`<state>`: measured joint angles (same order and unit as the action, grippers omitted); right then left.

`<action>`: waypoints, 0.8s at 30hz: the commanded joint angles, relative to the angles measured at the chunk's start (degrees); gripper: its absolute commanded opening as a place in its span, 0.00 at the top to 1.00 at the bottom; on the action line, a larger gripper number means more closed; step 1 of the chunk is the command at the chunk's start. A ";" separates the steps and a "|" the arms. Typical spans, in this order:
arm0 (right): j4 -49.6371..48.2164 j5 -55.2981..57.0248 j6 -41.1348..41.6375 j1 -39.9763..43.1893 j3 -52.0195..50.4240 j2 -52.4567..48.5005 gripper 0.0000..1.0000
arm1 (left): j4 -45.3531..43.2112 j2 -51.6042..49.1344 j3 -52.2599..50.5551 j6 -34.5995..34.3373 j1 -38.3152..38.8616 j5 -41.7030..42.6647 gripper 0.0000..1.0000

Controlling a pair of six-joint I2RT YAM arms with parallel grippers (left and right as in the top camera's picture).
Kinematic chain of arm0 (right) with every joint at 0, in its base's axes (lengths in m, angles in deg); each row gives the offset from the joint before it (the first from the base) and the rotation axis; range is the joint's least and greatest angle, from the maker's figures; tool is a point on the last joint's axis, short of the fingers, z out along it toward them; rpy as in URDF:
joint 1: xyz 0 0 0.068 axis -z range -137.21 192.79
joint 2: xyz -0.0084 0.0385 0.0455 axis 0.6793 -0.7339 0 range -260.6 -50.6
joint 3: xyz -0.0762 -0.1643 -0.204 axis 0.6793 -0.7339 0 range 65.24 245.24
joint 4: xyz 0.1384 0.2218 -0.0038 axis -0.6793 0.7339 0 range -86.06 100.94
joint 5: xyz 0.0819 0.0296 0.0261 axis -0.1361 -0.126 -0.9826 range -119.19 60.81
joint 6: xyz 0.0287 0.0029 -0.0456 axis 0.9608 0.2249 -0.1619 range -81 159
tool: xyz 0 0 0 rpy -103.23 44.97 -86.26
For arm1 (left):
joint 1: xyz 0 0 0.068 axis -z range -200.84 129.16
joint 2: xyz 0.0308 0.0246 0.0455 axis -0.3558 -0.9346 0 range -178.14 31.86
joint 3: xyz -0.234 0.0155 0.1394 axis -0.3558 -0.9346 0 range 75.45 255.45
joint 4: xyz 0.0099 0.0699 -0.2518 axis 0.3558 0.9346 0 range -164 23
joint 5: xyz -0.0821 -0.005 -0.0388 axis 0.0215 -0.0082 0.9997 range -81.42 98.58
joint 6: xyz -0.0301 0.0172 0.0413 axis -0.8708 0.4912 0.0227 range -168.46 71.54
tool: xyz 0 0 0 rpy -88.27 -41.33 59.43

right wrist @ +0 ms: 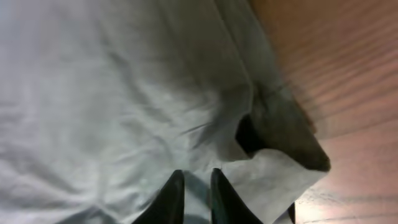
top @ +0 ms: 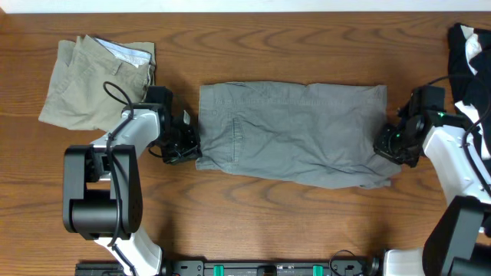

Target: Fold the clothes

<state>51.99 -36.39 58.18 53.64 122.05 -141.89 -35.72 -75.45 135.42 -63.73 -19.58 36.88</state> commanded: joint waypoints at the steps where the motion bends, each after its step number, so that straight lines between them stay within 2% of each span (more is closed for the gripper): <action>1: -0.55 -0.83 1.79 0.63 -2.60 -2.58 0.88 | -0.81 -0.50 -0.61 -0.90 -0.59 -5.25 0.94; 4: -1.40 1.22 1.81 0.76 -4.66 -4.09 0.91 | -0.83 -0.50 -0.61 -0.90 -0.59 -5.25 0.94; 5: -1.36 3.80 2.38 1.01 -5.16 -4.44 0.98 | -0.83 -0.50 -0.61 -0.92 -0.59 -5.25 0.94; 9: 0.55 17.25 10.69 3.78 -5.05 -4.17 0.99 | -0.81 -0.50 -0.61 -0.92 -0.59 -5.27 0.94; 14: 0.37 18.84 10.75 9.03 -1.90 -3.10 0.99 | -0.83 -0.50 -0.61 -0.90 -0.61 -5.46 0.94; 19: -1.25 6.12 2.78 10.40 0.31 -2.69 0.99 | -0.76 -0.42 -0.09 -0.39 -0.59 -5.16 0.94; 21: -2.84 -2.32 -2.40 10.29 1.36 -2.67 0.99 | 0.37 -0.11 0.81 0.44 -0.59 -2.91 0.93; 24: -4.66 -16.17 -9.22 10.29 2.99 -2.14 0.99 | 3.41 1.84 2.86 2.67 -0.59 1.36 0.87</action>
<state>48.17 -36.65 57.51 64.09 122.88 -145.78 -33.84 -75.38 136.16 -62.86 -19.65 36.96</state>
